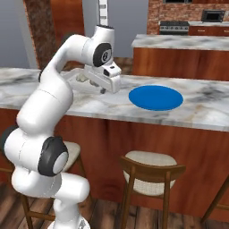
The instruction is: Place two dumplings into each of the tupperware containers and then place the containers in the fridge.
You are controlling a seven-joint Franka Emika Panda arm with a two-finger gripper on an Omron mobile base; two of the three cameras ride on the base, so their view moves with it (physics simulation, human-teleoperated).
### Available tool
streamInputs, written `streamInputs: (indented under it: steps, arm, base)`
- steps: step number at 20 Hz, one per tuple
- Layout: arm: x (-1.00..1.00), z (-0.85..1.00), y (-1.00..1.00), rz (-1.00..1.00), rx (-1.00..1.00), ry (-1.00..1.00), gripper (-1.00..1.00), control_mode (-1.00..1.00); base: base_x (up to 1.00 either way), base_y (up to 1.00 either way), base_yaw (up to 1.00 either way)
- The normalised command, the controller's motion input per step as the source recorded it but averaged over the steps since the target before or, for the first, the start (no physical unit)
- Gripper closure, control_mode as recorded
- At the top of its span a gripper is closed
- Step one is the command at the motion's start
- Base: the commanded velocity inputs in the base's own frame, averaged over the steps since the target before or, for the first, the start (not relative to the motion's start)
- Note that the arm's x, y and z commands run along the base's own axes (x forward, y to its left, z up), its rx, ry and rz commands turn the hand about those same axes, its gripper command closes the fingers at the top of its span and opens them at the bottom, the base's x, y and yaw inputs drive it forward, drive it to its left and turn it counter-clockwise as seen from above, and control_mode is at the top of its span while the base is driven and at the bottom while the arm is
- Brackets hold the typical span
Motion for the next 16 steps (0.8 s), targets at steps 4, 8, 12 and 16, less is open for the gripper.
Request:
streamInputs:
  steps: [4,8,12,16]
  arm:
    - [-1.00,0.17,0.65,-0.13,0.00,0.00,1.00,-1.00]
    - [-1.00,0.07,0.59,-0.12,0.02,0.00,1.00,-1.00]
    - [-0.89,0.09,0.43,-0.11,0.02,0.00,1.00,-1.00]
    - [-0.56,0.11,0.20,-0.04,0.01,0.01,1.00,-1.00]
  base:
    - [0.00,0.00,0.00]
    - [0.00,0.00,0.00]
    - [0.00,0.00,0.00]
    - [0.00,0.00,0.00]
